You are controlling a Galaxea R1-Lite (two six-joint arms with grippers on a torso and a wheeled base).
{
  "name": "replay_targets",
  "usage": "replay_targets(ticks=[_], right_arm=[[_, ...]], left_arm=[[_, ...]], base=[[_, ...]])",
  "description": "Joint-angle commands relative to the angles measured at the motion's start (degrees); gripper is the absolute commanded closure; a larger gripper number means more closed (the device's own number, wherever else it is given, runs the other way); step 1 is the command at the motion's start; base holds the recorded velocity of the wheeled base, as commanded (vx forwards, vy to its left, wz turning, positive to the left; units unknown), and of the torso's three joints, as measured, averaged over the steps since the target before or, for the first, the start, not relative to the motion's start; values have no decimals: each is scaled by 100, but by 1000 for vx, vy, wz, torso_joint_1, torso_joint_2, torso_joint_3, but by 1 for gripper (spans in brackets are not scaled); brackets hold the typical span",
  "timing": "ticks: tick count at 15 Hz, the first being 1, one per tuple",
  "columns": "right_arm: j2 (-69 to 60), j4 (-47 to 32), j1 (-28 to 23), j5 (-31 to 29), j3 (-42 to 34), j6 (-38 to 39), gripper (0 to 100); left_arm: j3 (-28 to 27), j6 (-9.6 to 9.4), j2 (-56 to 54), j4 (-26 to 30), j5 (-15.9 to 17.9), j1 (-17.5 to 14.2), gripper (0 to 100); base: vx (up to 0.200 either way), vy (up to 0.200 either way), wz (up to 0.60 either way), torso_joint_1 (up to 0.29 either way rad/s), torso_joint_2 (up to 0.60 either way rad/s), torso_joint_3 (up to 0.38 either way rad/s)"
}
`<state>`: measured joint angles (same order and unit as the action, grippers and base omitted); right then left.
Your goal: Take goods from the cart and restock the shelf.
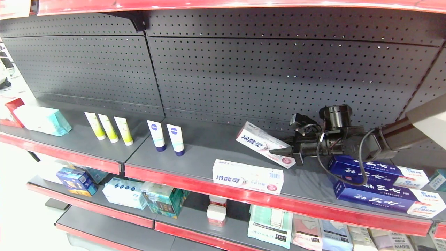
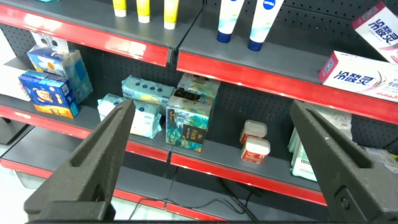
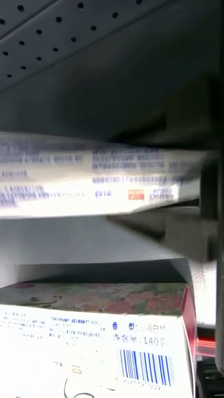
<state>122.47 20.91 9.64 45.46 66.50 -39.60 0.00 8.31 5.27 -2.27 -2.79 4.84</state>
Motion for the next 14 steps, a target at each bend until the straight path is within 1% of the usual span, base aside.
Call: replay_targets(ticks=[1, 5, 8, 11, 14], right_arm=[[-12, 1, 3, -2, -5, -4, 0], [-39, 10, -24, -2, 3, -13, 0], [-250, 1, -191, -81, -67, 22, 0], [-830, 1, -384, -81, -673, 40, 0], [-1252, 1, -586, -143, -955, 136, 0]], left_arm=[[0, 4, 9, -2, -2, -1, 0], [0, 4, 9, -2, -2, -1, 0], [0, 4, 9, -2, -2, -1, 0], [0, 4, 9, -2, -2, -1, 0], [0, 4, 9, -2, -2, -1, 0]], base=[[0, 0, 0, 0, 0, 0], [0, 0, 0, 0, 0, 0], [0, 0, 0, 0, 0, 0], [0, 0, 0, 0, 0, 0], [0, 0, 0, 0, 0, 0]])
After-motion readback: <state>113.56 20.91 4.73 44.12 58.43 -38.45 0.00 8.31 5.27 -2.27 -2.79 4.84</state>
